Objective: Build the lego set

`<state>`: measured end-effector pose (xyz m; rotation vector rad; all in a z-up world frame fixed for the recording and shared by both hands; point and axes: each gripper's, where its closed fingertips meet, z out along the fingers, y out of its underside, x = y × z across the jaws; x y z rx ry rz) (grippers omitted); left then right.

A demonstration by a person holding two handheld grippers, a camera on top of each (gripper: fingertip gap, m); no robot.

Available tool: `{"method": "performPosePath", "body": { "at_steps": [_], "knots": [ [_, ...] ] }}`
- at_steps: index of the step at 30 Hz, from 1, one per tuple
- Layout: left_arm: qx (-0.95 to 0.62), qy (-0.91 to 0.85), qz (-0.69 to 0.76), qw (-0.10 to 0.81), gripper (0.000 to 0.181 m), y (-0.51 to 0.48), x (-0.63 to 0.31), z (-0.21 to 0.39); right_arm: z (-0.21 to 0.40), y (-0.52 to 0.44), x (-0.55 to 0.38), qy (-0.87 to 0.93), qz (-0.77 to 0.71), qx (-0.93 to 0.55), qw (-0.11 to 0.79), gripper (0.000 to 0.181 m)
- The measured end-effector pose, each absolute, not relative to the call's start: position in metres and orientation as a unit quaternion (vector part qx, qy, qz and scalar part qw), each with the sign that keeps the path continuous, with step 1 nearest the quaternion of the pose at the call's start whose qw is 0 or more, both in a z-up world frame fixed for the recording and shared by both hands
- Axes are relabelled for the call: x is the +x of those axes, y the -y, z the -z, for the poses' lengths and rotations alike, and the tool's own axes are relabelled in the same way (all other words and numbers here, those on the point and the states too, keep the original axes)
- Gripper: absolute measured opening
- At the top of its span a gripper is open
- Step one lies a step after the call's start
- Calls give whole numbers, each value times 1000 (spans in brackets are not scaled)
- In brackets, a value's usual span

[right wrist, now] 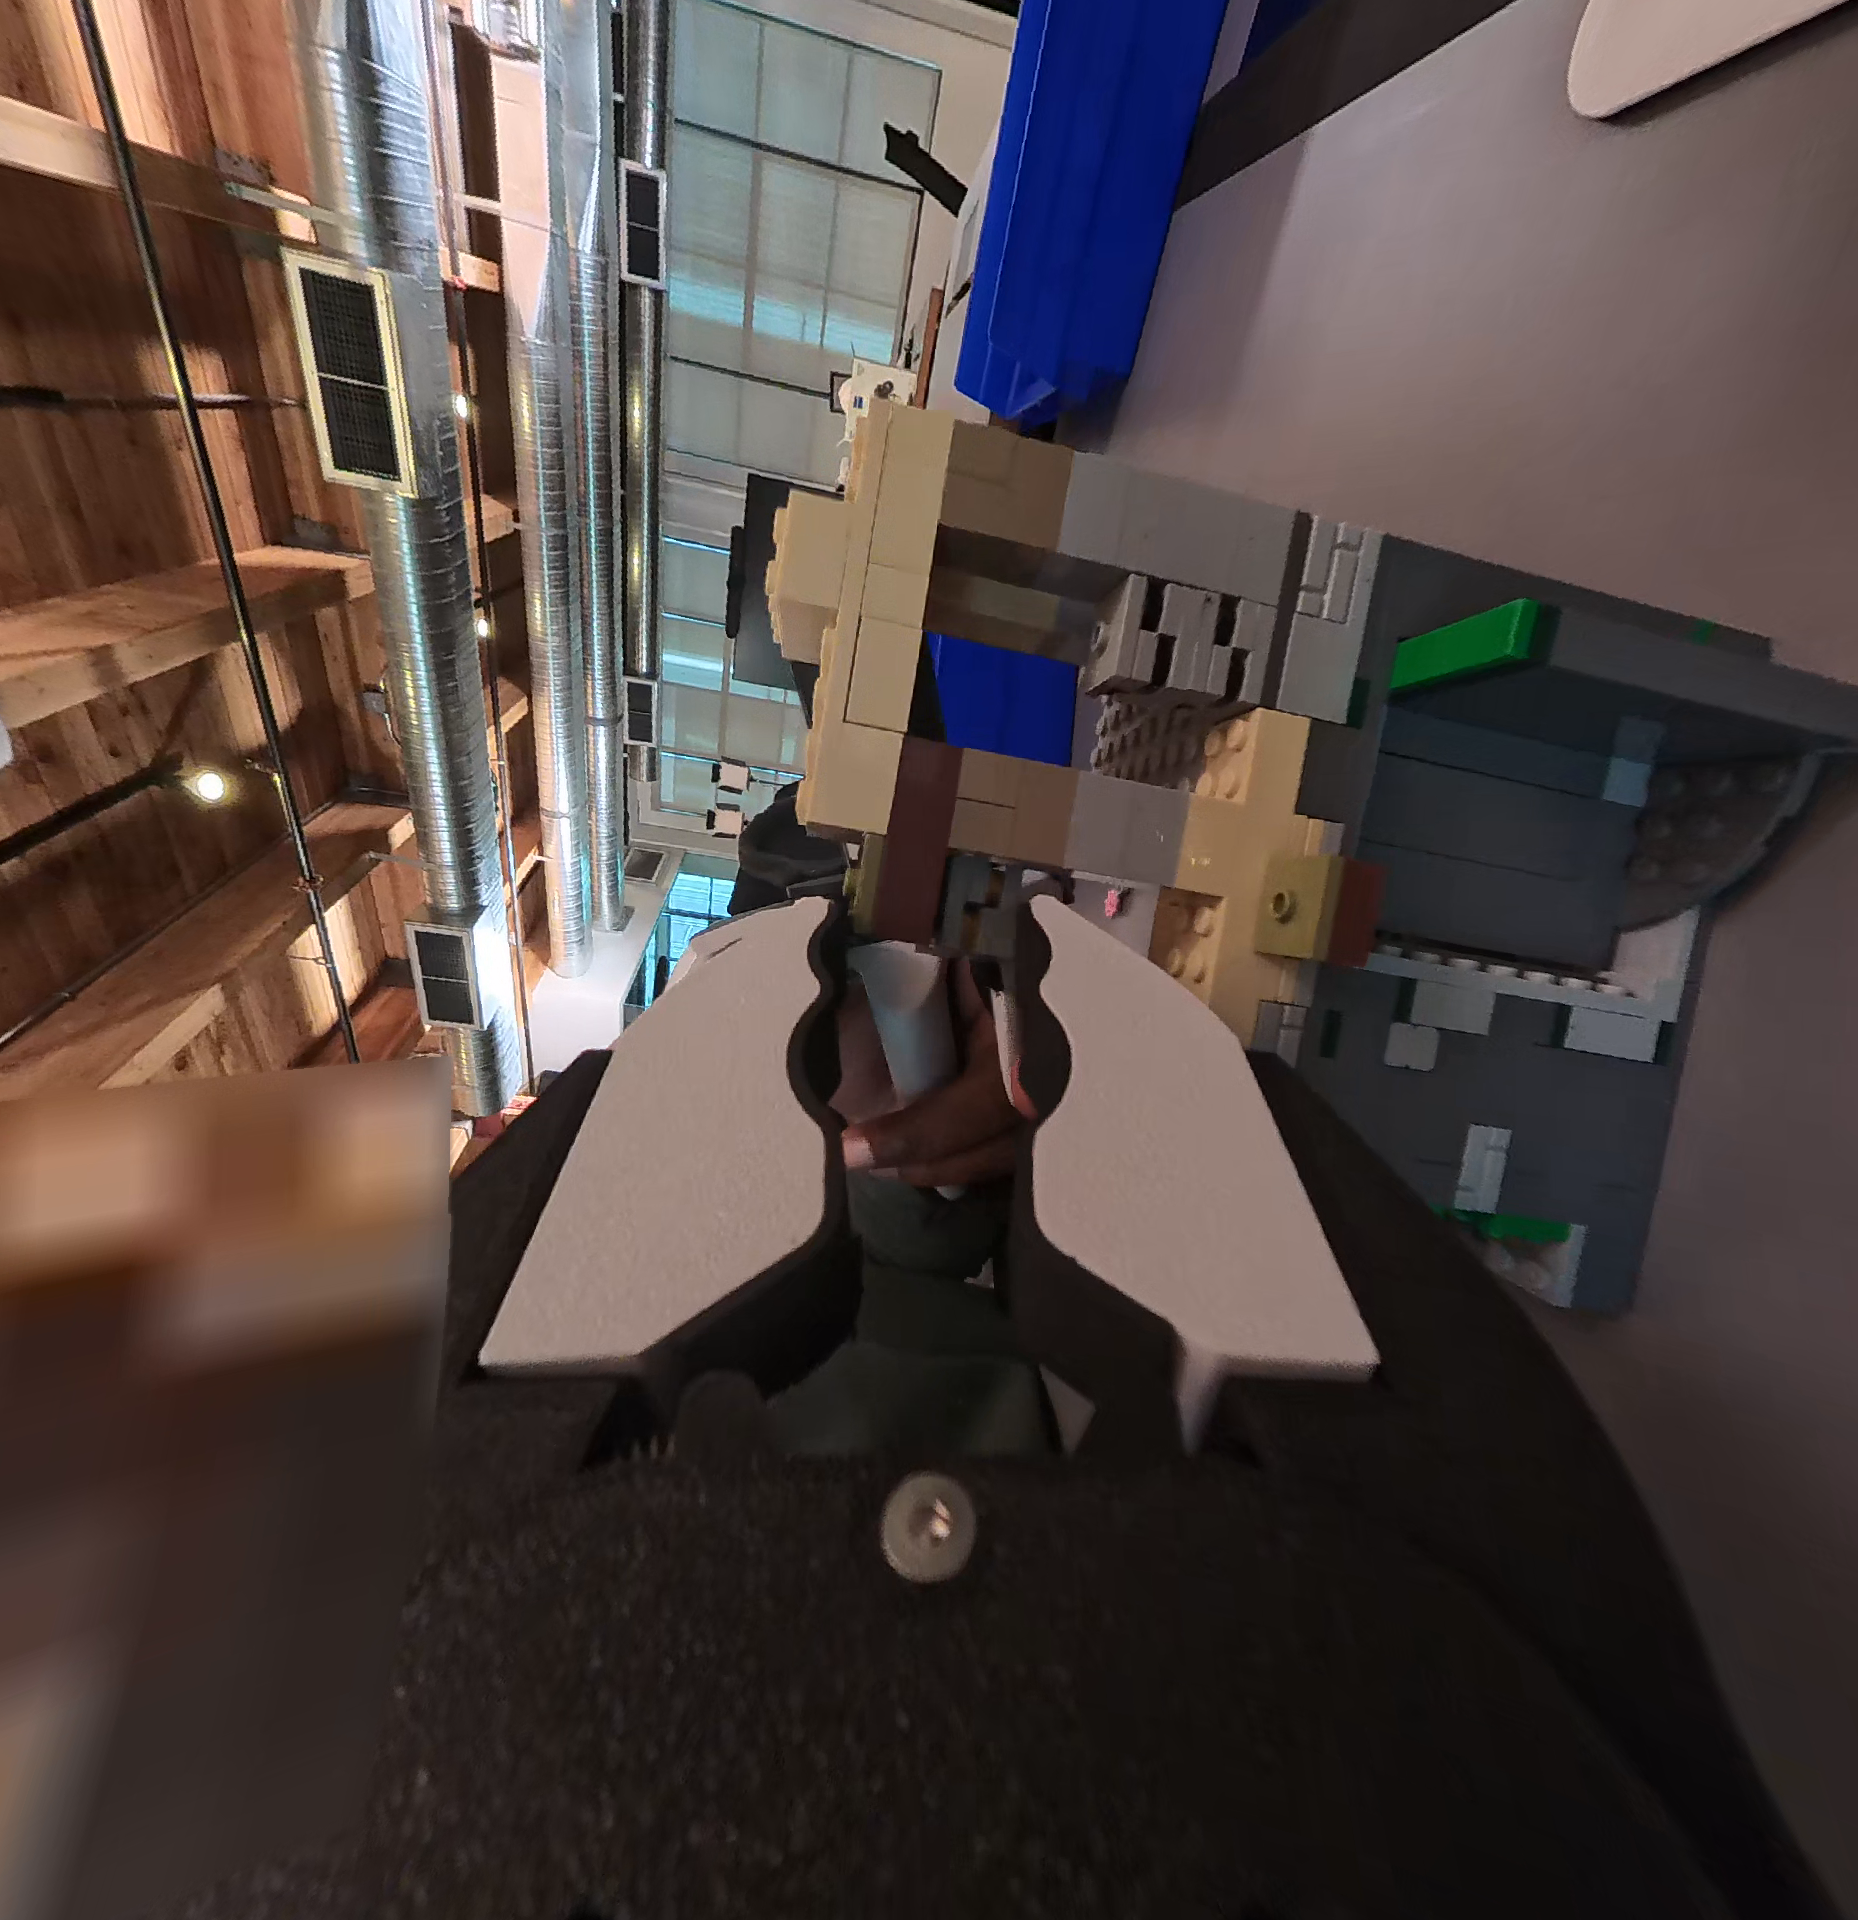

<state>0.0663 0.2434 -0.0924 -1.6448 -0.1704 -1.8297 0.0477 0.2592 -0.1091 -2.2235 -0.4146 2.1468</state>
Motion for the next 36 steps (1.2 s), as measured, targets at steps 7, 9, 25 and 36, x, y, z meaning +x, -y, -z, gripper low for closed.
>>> {"method": "performPosePath", "body": {
  "at_steps": [7,9,25,36],
  "knots": [
    [-628,64,701,332,56,-245,66,94,109,-259,48,133,-685,-716,19,30],
    [-628,61,702,330,56,-244,66,94,109,-256,48,128,-685,-716,25,30],
    [-648,-34,711,273,54,-195,59,94,109,-213,43,40,-714,-695,76,30],
    [-645,-29,715,267,53,-198,65,97,107,-215,51,53,-720,-689,71,33]
  ]
}}
